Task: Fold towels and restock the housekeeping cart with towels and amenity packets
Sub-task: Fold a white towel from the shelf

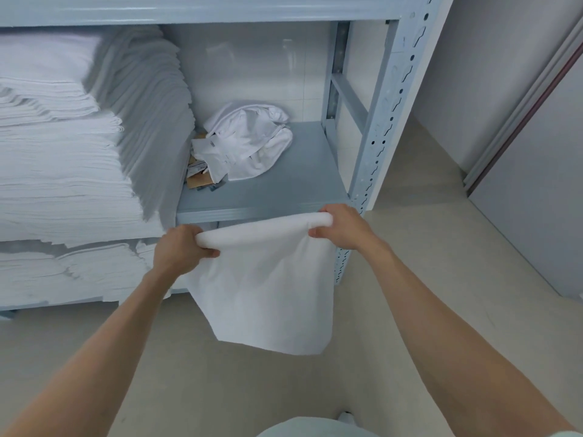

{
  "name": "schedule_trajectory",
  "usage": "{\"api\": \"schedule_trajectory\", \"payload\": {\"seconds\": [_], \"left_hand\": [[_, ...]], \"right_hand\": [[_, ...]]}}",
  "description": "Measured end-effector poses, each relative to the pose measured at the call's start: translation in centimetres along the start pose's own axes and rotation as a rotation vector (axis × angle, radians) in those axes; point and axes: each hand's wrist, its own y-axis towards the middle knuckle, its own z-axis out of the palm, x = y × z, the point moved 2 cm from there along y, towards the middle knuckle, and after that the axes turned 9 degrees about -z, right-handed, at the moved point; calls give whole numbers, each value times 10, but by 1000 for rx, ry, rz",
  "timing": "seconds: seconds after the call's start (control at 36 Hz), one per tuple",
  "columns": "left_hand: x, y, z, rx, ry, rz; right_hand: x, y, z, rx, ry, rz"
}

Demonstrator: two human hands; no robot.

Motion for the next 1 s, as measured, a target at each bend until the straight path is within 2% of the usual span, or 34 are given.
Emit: {"api": "schedule_trajectory", "payload": {"seconds": [0.14,0.28,0.56,0.64,0.75,0.92,1.0], "left_hand": [[1,4,11,84,10,18],[-5,18,22,156,46,92],[-48,69,35,193,65,211],[-74,97,30,119,73,226],[-127,145,9,-64,38,233],[-216,211,-42,-536,-137,297],[-237,232,-53,-620,-290,384]], "right_hand": [[-10,-5,7,61,8,57],[-22,-8,14,67,117,171],[-38,22,-7,38,120,310],[-43,53,-25,-32,147,290],[-46,115,-62,-199,132,225],[-30,210,-134,-672,109,-87],[-24,234,-147,-872,57,-204]]}}
